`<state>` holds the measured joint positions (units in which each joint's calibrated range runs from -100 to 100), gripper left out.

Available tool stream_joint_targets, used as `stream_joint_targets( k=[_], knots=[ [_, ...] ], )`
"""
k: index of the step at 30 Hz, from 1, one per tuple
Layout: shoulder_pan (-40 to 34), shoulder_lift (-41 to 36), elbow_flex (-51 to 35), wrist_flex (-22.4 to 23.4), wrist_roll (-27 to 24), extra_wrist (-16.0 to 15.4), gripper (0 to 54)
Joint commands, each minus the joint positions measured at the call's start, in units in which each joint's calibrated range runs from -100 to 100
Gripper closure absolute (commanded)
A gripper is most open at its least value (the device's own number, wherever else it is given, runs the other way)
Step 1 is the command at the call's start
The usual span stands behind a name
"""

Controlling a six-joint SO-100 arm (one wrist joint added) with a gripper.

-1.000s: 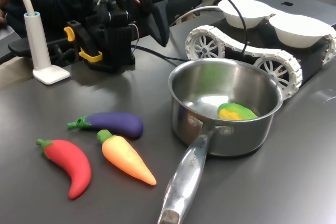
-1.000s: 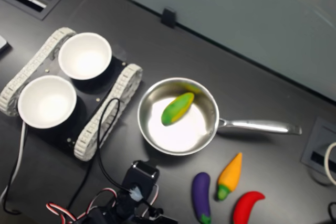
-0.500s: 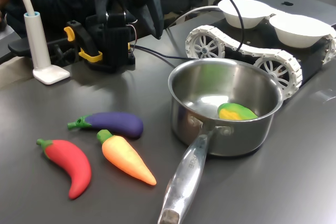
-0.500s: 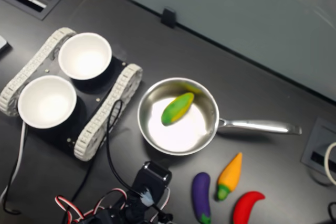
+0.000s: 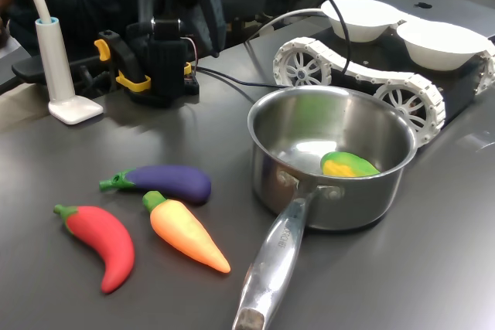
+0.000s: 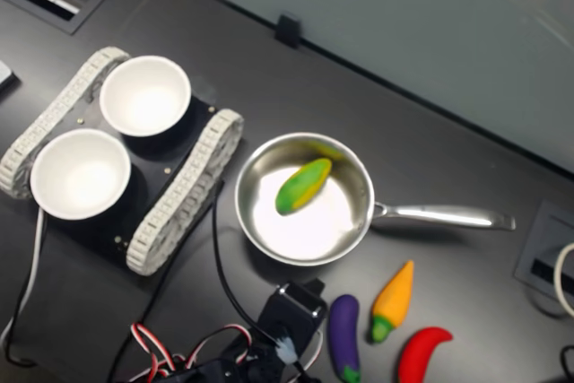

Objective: Pick up the brinjal and place them in the pan

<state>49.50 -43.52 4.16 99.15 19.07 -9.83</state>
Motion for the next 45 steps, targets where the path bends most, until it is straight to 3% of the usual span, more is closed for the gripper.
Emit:
stream_joint_targets(
  k=[1,5,19,27,34,45],
  knots=[
    [1.99,1.81,-5.39,0.42,0.63,-1.18,48.9],
    [4.39,3.24,-6.03,0.42,1.47,-1.60,48.5],
    [11.85,6.53,-5.75,0.51,7.72,-4.04,30.7],
    [14.49,10.66,-7.66,0.51,12.16,-5.55,23.8],
    [16.55,14.46,-9.39,0.51,18.02,-5.80,19.5],
    [18.84,20.45,-9.93,0.42,29.55,-6.90,17.1]
  ],
)
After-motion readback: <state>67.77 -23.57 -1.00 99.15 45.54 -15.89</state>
